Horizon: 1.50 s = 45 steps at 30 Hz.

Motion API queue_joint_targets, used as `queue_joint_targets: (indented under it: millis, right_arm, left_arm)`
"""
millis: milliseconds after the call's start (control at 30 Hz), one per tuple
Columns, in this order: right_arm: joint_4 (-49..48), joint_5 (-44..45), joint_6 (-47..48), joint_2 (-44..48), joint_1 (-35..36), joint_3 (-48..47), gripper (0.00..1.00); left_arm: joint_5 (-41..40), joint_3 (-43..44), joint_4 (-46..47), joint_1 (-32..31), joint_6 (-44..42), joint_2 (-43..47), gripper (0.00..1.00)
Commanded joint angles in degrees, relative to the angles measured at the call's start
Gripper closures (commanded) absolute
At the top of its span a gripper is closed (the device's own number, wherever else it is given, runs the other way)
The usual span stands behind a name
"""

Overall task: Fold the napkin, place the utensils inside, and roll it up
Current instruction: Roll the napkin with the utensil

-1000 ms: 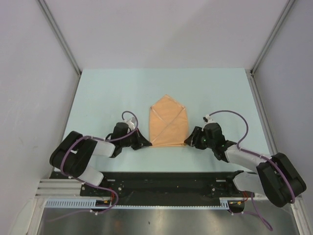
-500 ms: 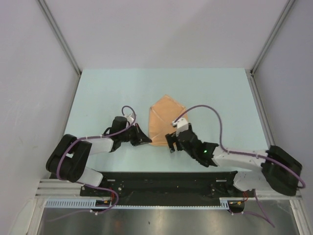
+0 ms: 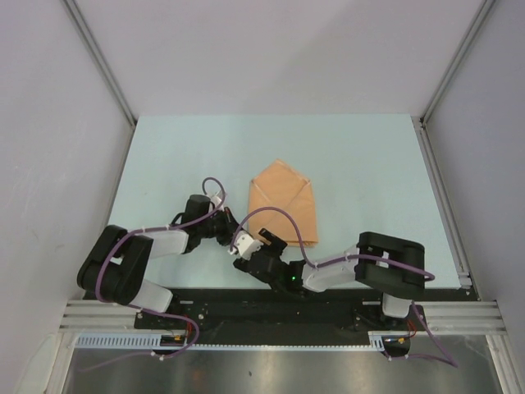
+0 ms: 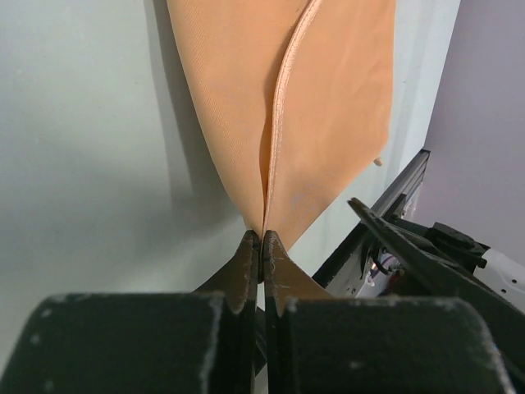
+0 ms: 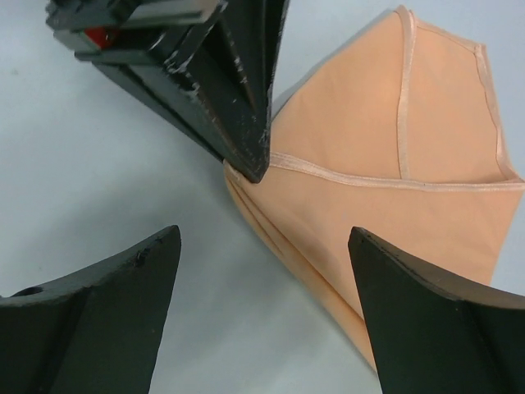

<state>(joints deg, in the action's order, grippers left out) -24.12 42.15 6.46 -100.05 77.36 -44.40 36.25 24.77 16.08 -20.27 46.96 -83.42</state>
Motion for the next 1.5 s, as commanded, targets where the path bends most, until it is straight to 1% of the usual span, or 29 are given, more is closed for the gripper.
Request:
queue_joint_targets:
  millis: [0, 200, 300, 600, 800, 967, 1067, 1100, 1167, 1200, 1267, 1300, 1433, 1467]
  right_arm:
    - [-6.5, 2.3, 4.7, -2.9, 0.8, -1.1, 0.12]
    - [-4.2, 6.3, 3.7, -8.9, -1.2, -5.0, 0.13]
    - [-2.6, 8.1, 2.9, -9.8, -2.7, -6.0, 0.14]
    - [4.3, 8.6, -2.1, -5.6, -7.0, -1.7, 0.20]
    - [7.2, 9.2, -3.6, -4.3, -6.9, 0.0, 0.23]
    - [7.7, 10.0, -4.0, -4.1, -6.0, 1.1, 0.26]
    - [6.7, 10.0, -3.3, -4.4, -5.4, 2.1, 0.33]
    - [6.2, 9.9, -2.8, -4.5, -5.4, 2.4, 0.39]
    - [6.0, 9.6, -2.4, -4.7, -5.5, 2.4, 0.47]
    - [5.6, 9.6, -2.1, -5.0, -5.5, 2.4, 0.56]
    - [5.0, 9.2, -1.2, -5.2, -5.5, 2.3, 0.65]
    - [4.5, 9.0, -0.8, -5.3, -5.5, 2.4, 0.74]
    - [3.9, 5.2, 2.8, -5.5, -5.6, 2.0, 0.88]
    - [4.4, 4.3, 3.6, -5.5, -5.6, 1.7, 0.93]
  left_arm:
    - [1.8, 2.0, -0.3, 0.8, -1.5, 1.3, 1.00]
    - [2.3, 2.5, -0.4, 0.8, -1.5, 1.0, 1.00]
    - [2.2, 2.7, -0.9, 1.1, -1.8, 1.0, 1.00]
    - [2.5, 2.7, -0.9, 2.3, -1.8, 1.2, 1.00]
    - [2.7, 2.7, -0.9, 3.0, -1.7, 1.2, 1.00]
    - [2.7, 2.6, -1.0, 3.5, -1.7, 1.3, 1.00]
    - [2.6, 2.6, -1.0, 3.7, -1.7, 1.7, 1.00]
    - [2.5, 2.5, -1.0, 3.7, -1.8, 1.7, 1.00]
    - [2.5, 2.6, -1.0, 3.7, -1.8, 1.7, 1.00]
    - [2.5, 2.5, -1.0, 3.7, -1.8, 1.8, 1.00]
    - [2.5, 2.5, -1.0, 3.7, -1.9, 1.6, 1.00]
    - [2.6, 2.5, -1.0, 3.7, -1.9, 1.6, 1.00]
    - [2.5, 2.5, -1.0, 3.7, -2.4, 1.5, 1.00]
    - [2.5, 2.5, -1.0, 3.7, -2.5, 1.6, 0.98]
